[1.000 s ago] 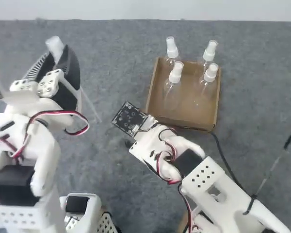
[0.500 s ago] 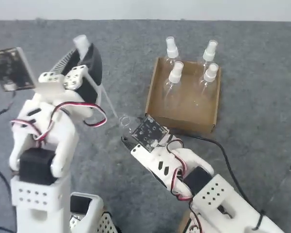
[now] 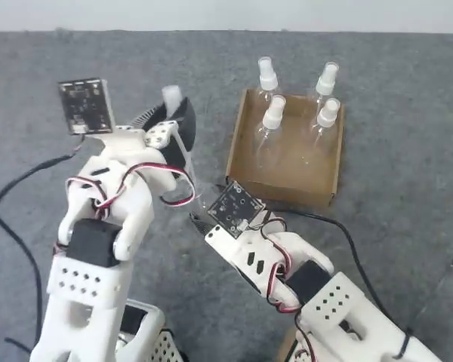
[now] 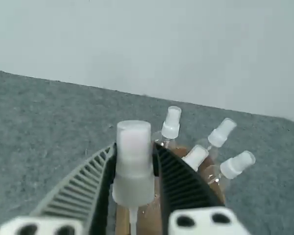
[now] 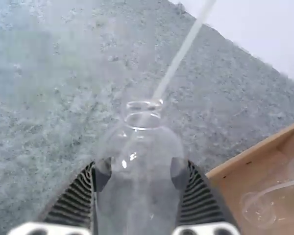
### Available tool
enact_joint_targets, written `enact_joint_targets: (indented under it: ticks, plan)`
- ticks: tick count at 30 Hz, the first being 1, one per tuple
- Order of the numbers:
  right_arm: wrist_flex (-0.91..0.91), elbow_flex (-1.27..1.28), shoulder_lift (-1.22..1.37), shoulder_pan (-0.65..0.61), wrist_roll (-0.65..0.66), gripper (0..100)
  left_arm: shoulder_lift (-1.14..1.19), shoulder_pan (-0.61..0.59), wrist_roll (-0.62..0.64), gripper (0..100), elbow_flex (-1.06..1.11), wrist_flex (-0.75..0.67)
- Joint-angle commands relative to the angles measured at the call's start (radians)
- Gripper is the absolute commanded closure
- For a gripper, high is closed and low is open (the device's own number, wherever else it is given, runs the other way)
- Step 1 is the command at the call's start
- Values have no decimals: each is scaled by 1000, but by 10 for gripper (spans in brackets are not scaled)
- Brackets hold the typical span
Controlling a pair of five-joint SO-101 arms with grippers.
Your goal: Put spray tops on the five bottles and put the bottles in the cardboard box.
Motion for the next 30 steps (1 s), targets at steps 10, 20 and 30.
enact_joint_targets:
  ticks: [10,20,30]
  plan:
    - [-39,-18,-56,61,-92,993,-206,103,-147,989,148,132]
    - [-58,-17,-64,81,-199,993,-347,117,-158,863,275,84]
    - [-58,-6,-64,81,-198,993,-358,-9,-235,852,62,213]
